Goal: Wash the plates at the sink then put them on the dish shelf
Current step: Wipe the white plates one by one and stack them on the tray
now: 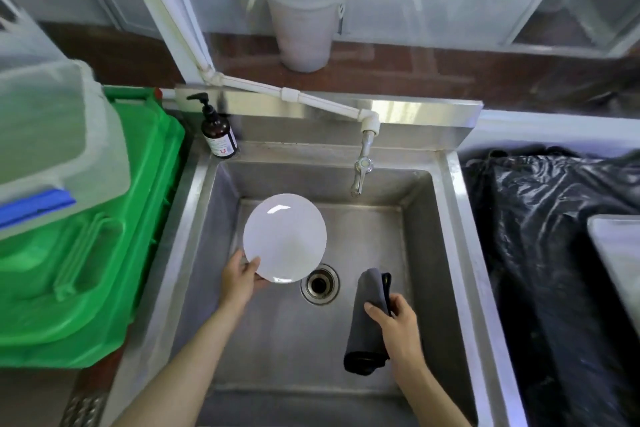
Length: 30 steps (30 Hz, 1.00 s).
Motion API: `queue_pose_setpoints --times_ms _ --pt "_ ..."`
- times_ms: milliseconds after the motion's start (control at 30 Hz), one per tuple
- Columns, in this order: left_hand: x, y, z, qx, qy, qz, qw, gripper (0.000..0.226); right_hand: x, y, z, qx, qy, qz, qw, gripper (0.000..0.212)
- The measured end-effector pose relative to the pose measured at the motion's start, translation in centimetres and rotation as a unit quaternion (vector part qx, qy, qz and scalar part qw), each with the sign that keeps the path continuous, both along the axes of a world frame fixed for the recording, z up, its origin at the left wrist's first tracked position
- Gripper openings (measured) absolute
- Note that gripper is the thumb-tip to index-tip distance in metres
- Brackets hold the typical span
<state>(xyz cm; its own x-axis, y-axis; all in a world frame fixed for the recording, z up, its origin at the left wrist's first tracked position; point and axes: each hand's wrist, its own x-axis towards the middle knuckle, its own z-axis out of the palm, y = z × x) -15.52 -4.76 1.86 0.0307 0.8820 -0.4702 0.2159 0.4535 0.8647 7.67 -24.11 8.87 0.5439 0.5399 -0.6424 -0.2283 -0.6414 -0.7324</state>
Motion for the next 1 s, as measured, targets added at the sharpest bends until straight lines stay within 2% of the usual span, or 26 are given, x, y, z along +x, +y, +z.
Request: queue_pose_setpoints --times_ms 133,267,400,667,1000 --pt "0.5 0.6 4.6 0.073 0.096 -0.088 0.989 0.025 0.1 -2.5 2.4 0.005 0.002 -0.023 1.0 0.018" --pt "2.4 0.6 9.2 0.153 0.173 -0.186 0.955 0.013 0.1 -4.5 3.7 0.02 0.015 -0.05 0.998 0.018" --pt "4.0 0.0 12.8 0.246 0.257 -0.257 0.898 0.007 -0.1 -5.9 4.6 0.042 0.01 -0.069 0.997 0.018" --pt "5.2 -0.7 18.0 0.374 0.337 -0.366 0.783 0.016 -0.3 -7.5 5.5 0.052 0.011 -0.09 0.995 0.018" --pt "5.2 -1.7 21.1 0.39 0.474 -0.457 0.644 0.01 -0.3 -7.5 6.4 0.066 0.005 -0.097 0.993 0.017"
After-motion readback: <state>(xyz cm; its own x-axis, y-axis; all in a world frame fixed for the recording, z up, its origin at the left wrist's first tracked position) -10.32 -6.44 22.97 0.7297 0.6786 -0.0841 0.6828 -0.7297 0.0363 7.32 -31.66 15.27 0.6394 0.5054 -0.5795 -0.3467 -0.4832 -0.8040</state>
